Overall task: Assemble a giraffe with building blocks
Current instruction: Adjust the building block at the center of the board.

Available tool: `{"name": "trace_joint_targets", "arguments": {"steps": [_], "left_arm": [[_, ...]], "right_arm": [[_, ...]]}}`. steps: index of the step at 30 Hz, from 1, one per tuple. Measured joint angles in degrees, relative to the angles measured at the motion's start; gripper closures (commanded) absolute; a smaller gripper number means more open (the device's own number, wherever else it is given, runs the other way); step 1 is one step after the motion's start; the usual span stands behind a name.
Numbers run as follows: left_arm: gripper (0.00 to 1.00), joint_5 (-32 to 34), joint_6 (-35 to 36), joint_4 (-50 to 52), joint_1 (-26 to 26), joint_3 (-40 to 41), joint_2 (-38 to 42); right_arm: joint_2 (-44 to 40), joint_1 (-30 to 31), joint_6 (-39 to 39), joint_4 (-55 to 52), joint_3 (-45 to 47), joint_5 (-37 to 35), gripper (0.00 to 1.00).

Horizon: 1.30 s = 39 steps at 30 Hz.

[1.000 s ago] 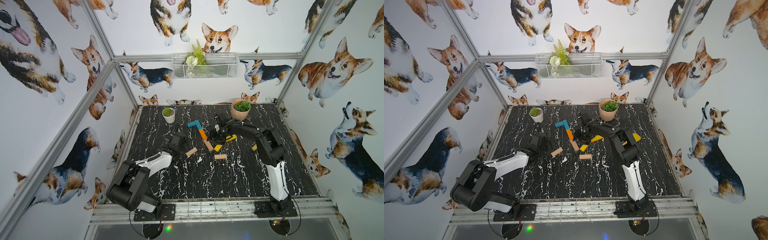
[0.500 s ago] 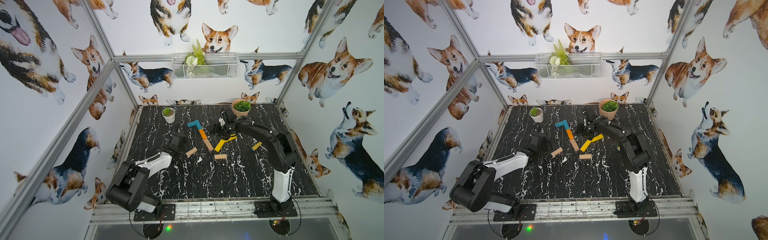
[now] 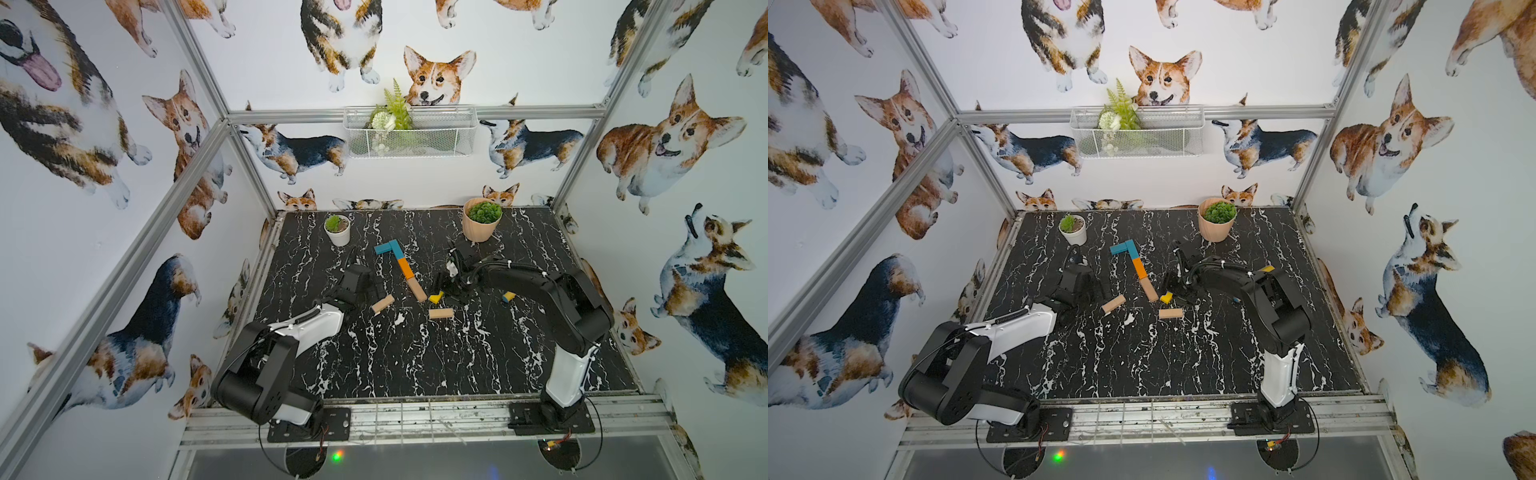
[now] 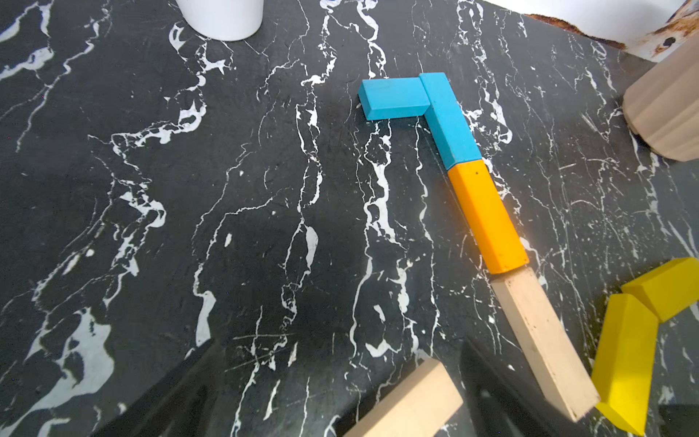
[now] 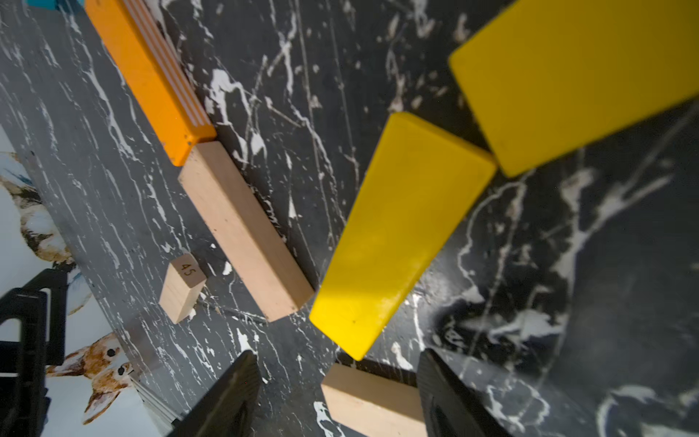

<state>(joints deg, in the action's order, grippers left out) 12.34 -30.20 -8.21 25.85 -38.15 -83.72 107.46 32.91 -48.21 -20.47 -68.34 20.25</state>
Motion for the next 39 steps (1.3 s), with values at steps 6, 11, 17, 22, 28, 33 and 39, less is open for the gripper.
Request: {"name": "trace_joint_targets", "arguments": {"steps": [6, 11, 17, 22, 28, 33, 39], "left_arm": [[0.0, 0.0, 0.0, -0.04, 0.0, 0.2, 0.17], [0.0, 0.02, 0.24, -0.02, 0.0, 0.26, 0.28], [0.0, 0.02, 0.24, -0.04, 0.02, 0.26, 0.46], [0.0, 0.02, 0.46, -0.07, 0.04, 0.26, 0.46], [0.0, 0.04, 0.63, -0.07, 0.04, 0.31, 0.52], [0.0, -0.02, 0.63, -0.37, 0.04, 0.31, 0.52], [0.0, 0.0, 1.05, -0.55, 0.07, 0.37, 0.7]], "right_arm": [[2.75, 0.46, -0.39, 2.29, -1.6, 0.98, 0.31], [3.85, 0.9, -1.25, 3.15, -2.62, 1.4, 0.31], [4.07, 1.14, -1.6, 3.72, -2.97, 1.84, 0.31], [3.45, 1.22, -1.6, 3.41, -2.99, 1.7, 0.32], [-2.16, -1.73, 0.35, -0.59, -5.4, -1.05, 0.31], [3.28, -8.48, 3.91, -6.51, -15.96, -1.49, 0.31], [12.79, -11.98, 8.57, -14.23, -28.81, -0.31, 0.31]]}}
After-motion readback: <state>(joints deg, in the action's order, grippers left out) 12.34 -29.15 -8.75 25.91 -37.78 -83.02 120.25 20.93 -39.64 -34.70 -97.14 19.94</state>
